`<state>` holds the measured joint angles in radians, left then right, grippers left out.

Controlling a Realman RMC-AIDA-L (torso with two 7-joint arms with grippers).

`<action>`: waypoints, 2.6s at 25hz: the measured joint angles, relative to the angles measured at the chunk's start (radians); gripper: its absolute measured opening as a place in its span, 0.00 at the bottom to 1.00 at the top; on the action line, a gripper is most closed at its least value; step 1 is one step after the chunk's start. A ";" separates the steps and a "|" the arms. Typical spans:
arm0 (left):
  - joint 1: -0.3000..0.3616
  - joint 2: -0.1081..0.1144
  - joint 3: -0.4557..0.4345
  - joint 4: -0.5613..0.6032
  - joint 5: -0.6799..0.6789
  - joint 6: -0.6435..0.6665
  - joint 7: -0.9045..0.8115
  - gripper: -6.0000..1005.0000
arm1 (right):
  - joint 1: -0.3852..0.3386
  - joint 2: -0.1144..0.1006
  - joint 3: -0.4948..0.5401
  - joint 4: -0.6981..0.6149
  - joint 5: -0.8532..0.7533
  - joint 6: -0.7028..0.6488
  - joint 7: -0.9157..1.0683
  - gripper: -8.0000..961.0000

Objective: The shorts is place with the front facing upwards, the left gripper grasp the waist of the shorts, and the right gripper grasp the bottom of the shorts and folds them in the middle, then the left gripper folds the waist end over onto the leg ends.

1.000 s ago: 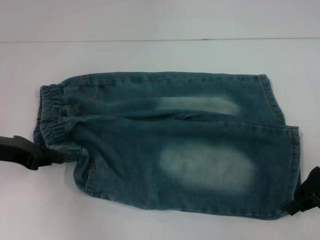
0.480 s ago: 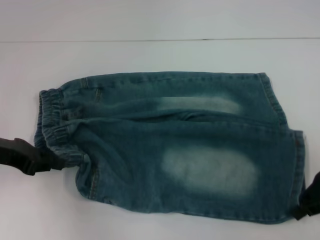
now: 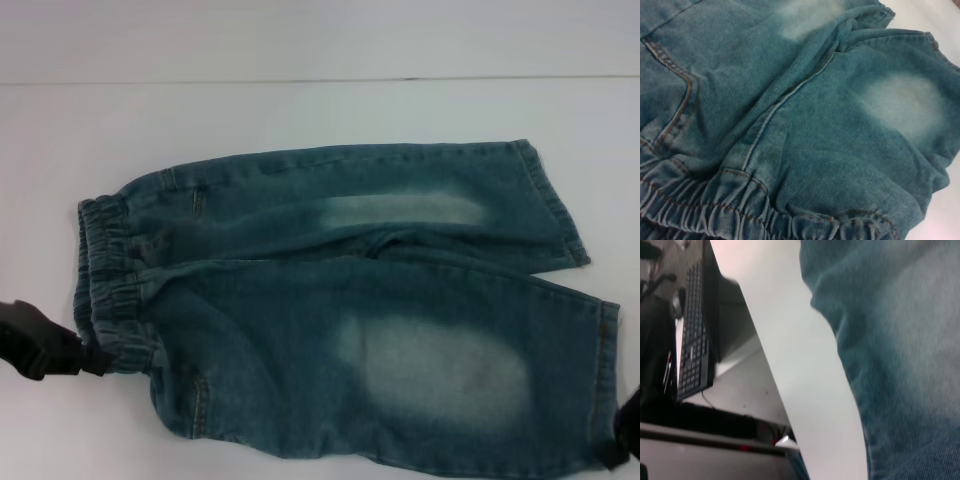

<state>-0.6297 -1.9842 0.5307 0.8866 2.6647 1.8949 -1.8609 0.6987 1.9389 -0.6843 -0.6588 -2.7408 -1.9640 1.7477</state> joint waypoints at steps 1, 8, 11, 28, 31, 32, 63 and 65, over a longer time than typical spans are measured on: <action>-0.004 0.004 -0.003 -0.001 -0.001 0.006 -0.007 0.03 | -0.001 -0.003 0.010 0.000 0.008 0.002 -0.005 0.05; -0.046 0.031 -0.071 -0.001 -0.013 0.037 -0.116 0.03 | -0.012 -0.032 0.182 0.005 0.103 0.042 -0.026 0.05; -0.059 0.040 -0.091 -0.004 -0.017 -0.008 -0.188 0.03 | -0.032 -0.040 0.236 0.011 0.164 0.095 -0.026 0.05; -0.079 0.049 -0.096 -0.022 -0.018 -0.220 -0.373 0.03 | -0.130 0.012 0.309 0.101 0.552 0.485 -0.047 0.05; -0.079 0.047 -0.097 -0.023 -0.021 -0.244 -0.378 0.03 | -0.135 0.028 0.309 0.103 0.593 0.526 -0.067 0.05; -0.079 0.047 -0.097 -0.024 -0.024 -0.248 -0.378 0.03 | -0.137 0.031 0.309 0.104 0.604 0.534 -0.074 0.05; -0.075 0.047 -0.117 -0.065 -0.044 -0.476 -0.380 0.03 | -0.071 0.095 0.280 0.157 0.764 0.895 -0.349 0.05; -0.075 0.046 -0.112 -0.071 -0.040 -0.487 -0.380 0.03 | -0.060 0.100 0.248 0.157 0.763 0.924 -0.350 0.05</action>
<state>-0.7049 -1.9383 0.4190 0.8153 2.6243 1.4075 -2.2405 0.6385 2.0393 -0.4362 -0.5015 -1.9779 -1.0396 1.3979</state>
